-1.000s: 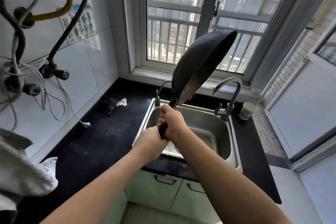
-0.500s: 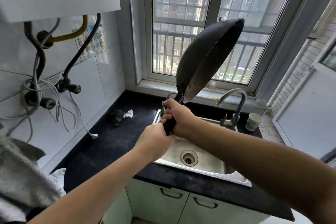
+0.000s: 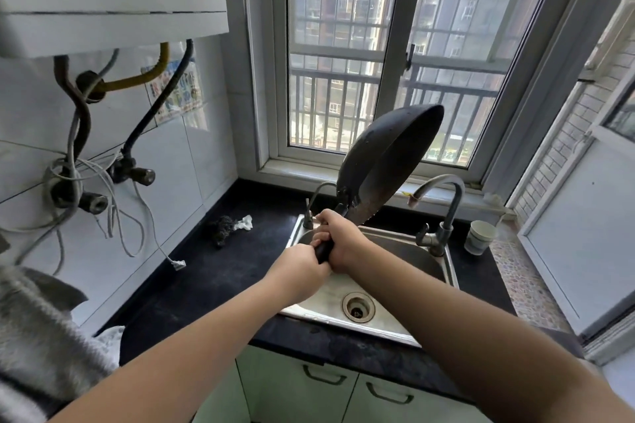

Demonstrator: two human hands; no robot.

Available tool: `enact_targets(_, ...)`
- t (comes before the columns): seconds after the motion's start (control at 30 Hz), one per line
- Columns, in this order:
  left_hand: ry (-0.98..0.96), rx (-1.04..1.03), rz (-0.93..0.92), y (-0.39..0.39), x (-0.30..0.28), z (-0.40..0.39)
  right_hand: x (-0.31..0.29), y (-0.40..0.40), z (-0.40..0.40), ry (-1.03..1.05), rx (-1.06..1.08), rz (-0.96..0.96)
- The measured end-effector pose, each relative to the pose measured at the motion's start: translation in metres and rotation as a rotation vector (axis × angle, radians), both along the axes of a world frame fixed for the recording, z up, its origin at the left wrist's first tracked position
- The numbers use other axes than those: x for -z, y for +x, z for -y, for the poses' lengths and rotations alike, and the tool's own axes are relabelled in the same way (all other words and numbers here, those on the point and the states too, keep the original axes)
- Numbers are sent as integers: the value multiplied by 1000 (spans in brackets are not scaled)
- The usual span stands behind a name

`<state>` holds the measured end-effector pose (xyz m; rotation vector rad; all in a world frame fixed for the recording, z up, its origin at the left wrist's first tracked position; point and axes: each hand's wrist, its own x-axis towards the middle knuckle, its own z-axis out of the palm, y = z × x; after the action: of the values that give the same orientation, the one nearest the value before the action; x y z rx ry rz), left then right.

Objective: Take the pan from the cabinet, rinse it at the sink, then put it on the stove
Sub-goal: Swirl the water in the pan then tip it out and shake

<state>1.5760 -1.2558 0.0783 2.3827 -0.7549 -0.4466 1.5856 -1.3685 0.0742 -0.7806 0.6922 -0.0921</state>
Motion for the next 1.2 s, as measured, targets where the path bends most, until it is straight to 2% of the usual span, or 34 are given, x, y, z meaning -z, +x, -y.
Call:
enact_targets(0.37, -24, -84, -210, -9, -3, 10, 8, 0, 8, 24, -27, -43)
enact_targets(0.6, -170, -45, -65, -14, -13, 3, -24, -9, 4, -18, -3, 91)
enact_targets(0.73, -332, -59, 20, -14, -10, 7, -39, -13, 2, -147, -3, 172)
enact_targets(0.87, -401, -84, 99, -10, 7, 9, -40, -14, 0, -265, -11, 220)
enact_targets(1.03, -394, -89, 32, -8, 29, 9, -19, -11, -2, -319, -8, 175)
enact_targets(1.2, -310, -106, -143, -15, 42, 9, 14, -8, 0, -228, -19, 15)
